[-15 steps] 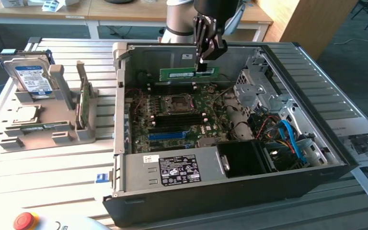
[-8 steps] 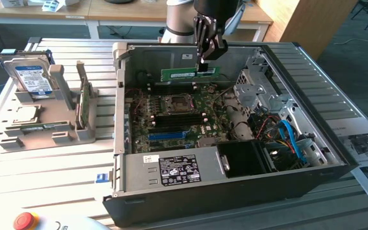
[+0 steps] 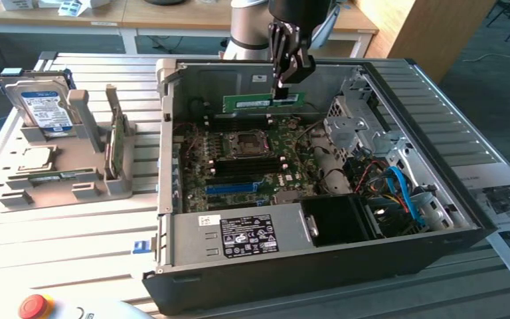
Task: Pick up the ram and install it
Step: 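Pick up the ram and move it above insertion slot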
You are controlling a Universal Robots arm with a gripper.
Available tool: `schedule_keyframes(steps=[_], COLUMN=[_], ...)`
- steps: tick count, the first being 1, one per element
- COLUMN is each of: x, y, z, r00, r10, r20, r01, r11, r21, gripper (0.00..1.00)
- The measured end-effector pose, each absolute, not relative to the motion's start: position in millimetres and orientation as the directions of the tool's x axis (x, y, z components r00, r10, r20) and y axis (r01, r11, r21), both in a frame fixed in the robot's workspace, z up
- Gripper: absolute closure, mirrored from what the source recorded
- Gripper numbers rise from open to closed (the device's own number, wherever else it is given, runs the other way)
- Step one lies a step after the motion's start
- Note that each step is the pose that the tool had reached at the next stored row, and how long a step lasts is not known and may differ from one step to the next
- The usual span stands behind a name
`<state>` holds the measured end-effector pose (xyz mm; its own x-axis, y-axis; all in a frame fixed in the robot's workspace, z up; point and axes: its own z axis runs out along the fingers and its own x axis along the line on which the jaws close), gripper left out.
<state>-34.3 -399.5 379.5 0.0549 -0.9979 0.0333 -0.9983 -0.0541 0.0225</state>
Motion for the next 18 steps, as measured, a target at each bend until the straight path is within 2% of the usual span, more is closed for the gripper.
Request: schedule_keyframes(steps=[11, 18], x=[-34.3, -34.3], y=[-400.6, -400.6], z=[379.0, 378.9], r00=[0.047, 0.046], r10=[-0.999, -0.999], r20=[0.003, 0.001], r01=[-0.999, -0.999], r11=[-0.046, -0.046], r21=[0.018, 0.018], gripper=[0.88, 0.88])
